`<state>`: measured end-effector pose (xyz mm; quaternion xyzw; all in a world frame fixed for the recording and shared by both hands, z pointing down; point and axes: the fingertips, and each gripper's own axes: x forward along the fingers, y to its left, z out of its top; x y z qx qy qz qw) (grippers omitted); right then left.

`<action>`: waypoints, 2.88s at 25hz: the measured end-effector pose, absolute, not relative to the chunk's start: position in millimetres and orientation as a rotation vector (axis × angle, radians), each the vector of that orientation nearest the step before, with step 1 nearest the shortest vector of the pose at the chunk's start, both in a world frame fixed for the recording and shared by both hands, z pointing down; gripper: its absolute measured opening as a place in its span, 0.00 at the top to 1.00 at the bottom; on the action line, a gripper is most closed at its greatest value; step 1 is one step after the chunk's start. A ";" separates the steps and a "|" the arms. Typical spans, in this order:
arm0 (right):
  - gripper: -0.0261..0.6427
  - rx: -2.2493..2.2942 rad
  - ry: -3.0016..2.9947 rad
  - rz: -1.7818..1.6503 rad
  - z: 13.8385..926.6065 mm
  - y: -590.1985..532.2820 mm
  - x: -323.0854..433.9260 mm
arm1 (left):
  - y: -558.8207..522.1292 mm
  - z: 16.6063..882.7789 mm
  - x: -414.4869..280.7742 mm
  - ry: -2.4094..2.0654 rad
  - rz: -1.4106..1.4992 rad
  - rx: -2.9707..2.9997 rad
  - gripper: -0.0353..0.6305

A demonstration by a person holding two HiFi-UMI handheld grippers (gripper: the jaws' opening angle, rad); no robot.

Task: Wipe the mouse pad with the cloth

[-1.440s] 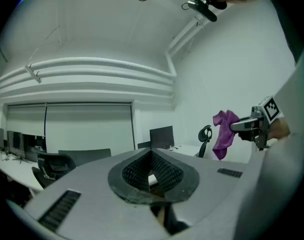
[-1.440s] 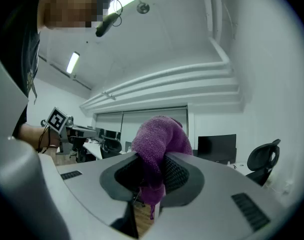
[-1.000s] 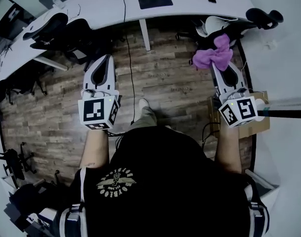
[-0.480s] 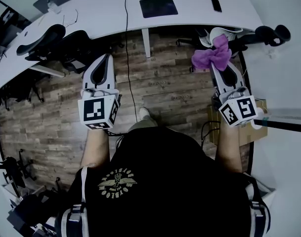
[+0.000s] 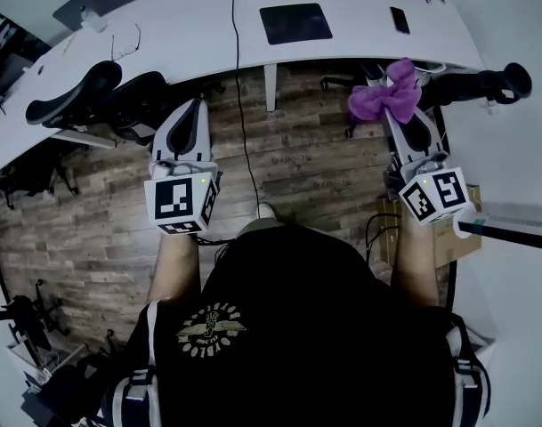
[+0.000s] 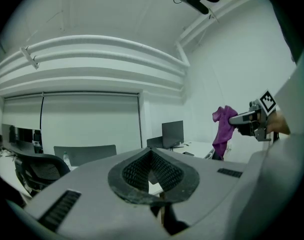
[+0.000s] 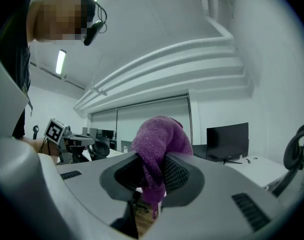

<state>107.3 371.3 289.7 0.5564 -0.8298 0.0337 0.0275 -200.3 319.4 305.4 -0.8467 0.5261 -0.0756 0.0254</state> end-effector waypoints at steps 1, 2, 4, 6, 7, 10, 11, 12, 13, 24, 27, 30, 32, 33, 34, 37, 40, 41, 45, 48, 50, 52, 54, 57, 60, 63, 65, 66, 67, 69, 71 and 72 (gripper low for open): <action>0.83 1.721 -2.555 0.102 289.0 366.7 103.2 | 313.5 305.5 -207.8 1.632 -0.234 -2.618 0.94; 0.83 1.726 -2.548 0.101 288.3 362.4 99.5 | 307.7 305.6 -215.0 1.639 -0.233 -2.620 0.94; 0.83 1.734 -2.538 0.099 286.8 354.4 93.5 | 297.0 306.4 -225.8 1.647 -0.234 -2.629 0.94; 0.83 1.738 -2.537 0.101 286.7 348.2 88.3 | 289.1 309.1 -230.8 1.645 -0.235 -2.635 0.94; 0.83 1.737 -2.538 0.105 287.6 346.8 85.8 | 287.1 311.4 -231.9 1.643 -0.236 -2.639 0.94; 0.83 1.738 -2.534 0.123 291.4 347.9 82.7 | 286.7 321.1 -231.7 1.635 -0.245 -2.664 0.94; 0.83 1.744 -2.529 0.129 292.3 347.6 84.2 | 285.9 324.2 -230.4 1.629 -0.253 -2.672 0.94; 0.83 1.752 -2.524 0.135 293.1 346.4 86.8 | 283.9 326.4 -228.7 1.623 -0.260 -2.678 0.94; 0.83 1.759 -2.519 0.141 294.0 344.8 89.8 | 281.5 327.7 -226.8 1.617 -0.264 -2.681 0.94; 0.83 1.762 -2.525 0.177 304.3 302.2 111.6 | 240.1 335.3 -215.3 1.646 -0.282 -2.665 0.94; 0.83 1.759 -2.531 0.190 305.0 285.6 116.4 | 225.2 334.1 -210.4 1.649 -0.286 -2.660 0.94; 0.83 1.736 -2.546 0.192 303.9 267.2 118.1 | 210.6 333.7 -202.0 1.650 -0.282 -2.658 0.94; 0.83 1.727 -2.551 0.195 305.0 256.0 120.9 | 201.9 335.7 -196.0 1.653 -0.279 -2.663 0.94; 0.83 1.723 -2.551 0.198 306.3 250.7 122.7 | 197.9 337.6 -192.9 1.651 -0.283 -2.668 0.94; 0.83 1.720 -2.552 0.203 307.9 245.3 124.5 | 193.7 340.0 -189.8 1.647 -0.291 -2.673 0.94; 0.83 1.711 -2.555 0.223 311.5 231.5 128.7 | 182.3 346.7 -182.2 1.641 -0.320 -2.685 0.94; 0.83 1.705 -2.569 0.221 306.9 222.2 132.3 | 173.9 342.1 -176.2 1.656 -0.301 -2.680 0.94; 0.83 1.704 -2.573 0.217 304.4 219.6 134.4 | 171.2 338.8 -173.3 1.658 -0.291 -2.677 0.94; 0.83 1.703 -2.587 0.206 295.9 205.7 149.4 | 154.2 324.8 -157.8 1.646 -0.274 -2.658 0.94; 0.83 1.704 -2.600 0.211 293.5 194.0 164.7 | 141.9 319.2 -146.3 1.655 -0.265 -2.645 0.94; 0.83 1.702 -2.613 0.220 292.8 186.2 173.6 | 135.9 317.0 -138.0 1.664 -0.261 -2.638 0.94; 0.83 1.697 -2.629 0.212 290.8 179.1 183.1 | 130.2 314.5 -126.9 1.664 -0.260 -2.627 0.94; 0.83 1.698 -2.644 0.190 287.4 170.1 195.2 | 121.9 309.4 -114.5 1.665 -0.247 -2.613 0.94; 0.83 1.696 -2.672 0.176 283.6 155.0 213.6 | 108.2 297.9 -95.7 1.668 -0.203 -2.604 0.94; 0.83 1.697 -2.702 0.163 280.1 142.7 232.9 | 98.1 290.2 -80.7 1.678 -0.186 -2.588 0.94; 0.83 1.693 -2.729 0.168 278.8 129.8 252.0 | 90.7 286.8 -73.6 1.717 -0.191 -2.553 0.94; 0.83 1.666 -2.747 0.170 280.7 124.0 259.4 | 88.9 284.3 -72.1 1.746 -0.199 -2.524 0.94; 0.83 1.659 -2.756 0.170 281.7 122.0 262.8 | 88.5 283.1 -71.3 1.757 -0.207 -2.511 0.94; 0.83 1.657 -2.766 0.176 283.0 120.9 266.0 | 89.1 282.6 -70.5 1.766 -0.217 -2.500 0.94; 0.83 1.655 -2.789 0.202 286.5 120.0 270.3 | 91.2 283.0 -69.8 1.780 -0.242 -2.481 0.94; 0.83 1.639 -2.811 0.227 292.3 119.4 269.7 | 91.5 283.6 -70.6 1.793 -0.268 -2.461 0.94; 0.83 1.629 -2.818 0.245 296.8 119.5 268.5 | 91.3 283.9 -70.7 1.797 -0.282 -2.454 0.94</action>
